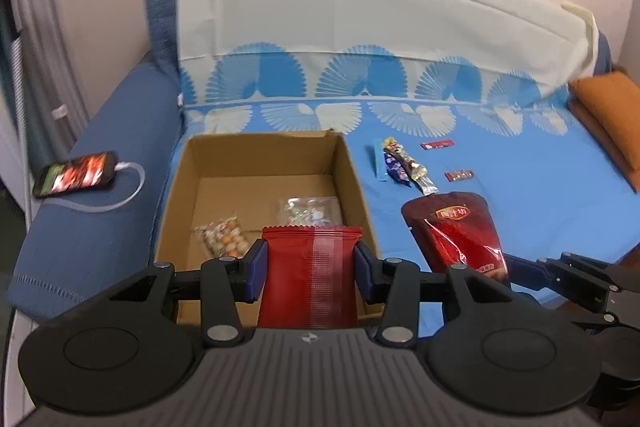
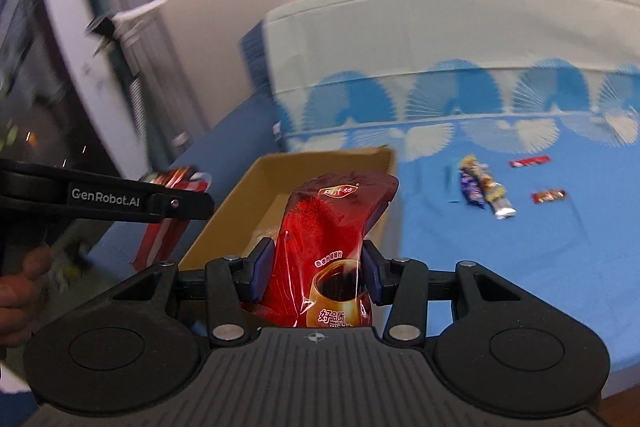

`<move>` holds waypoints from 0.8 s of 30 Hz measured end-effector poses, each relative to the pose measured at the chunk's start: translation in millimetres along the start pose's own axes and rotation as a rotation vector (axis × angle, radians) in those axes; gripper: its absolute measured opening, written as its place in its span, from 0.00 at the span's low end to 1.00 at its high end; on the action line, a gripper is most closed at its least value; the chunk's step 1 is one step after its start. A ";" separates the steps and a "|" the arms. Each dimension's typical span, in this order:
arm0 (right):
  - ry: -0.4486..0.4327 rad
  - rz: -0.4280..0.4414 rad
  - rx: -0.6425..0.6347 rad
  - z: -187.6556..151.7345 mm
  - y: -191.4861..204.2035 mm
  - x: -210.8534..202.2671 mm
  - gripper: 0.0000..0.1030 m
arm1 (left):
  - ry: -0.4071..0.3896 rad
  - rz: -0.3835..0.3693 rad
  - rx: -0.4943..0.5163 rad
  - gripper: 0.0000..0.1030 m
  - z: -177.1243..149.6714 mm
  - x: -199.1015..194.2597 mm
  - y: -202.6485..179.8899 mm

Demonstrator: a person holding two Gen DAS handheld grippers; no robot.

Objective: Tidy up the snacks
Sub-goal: 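Carry the red sachet and coffee pouch with both tools over the box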

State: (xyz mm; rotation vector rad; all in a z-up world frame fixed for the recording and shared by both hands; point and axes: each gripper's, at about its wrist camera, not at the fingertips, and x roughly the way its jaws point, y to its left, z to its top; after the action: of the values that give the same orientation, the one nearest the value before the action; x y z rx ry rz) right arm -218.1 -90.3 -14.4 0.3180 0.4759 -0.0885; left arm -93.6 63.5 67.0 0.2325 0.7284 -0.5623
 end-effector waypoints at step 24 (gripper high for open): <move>0.078 -0.050 -0.150 9.7 51.1 32.9 0.48 | 0.023 0.002 -0.123 0.48 -6.8 22.8 58.1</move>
State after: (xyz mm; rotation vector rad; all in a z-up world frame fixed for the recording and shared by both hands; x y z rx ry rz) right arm -176.7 -45.3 -7.2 0.1625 0.5652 -0.0884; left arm -51.0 105.2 46.9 0.1261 0.7818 -0.5114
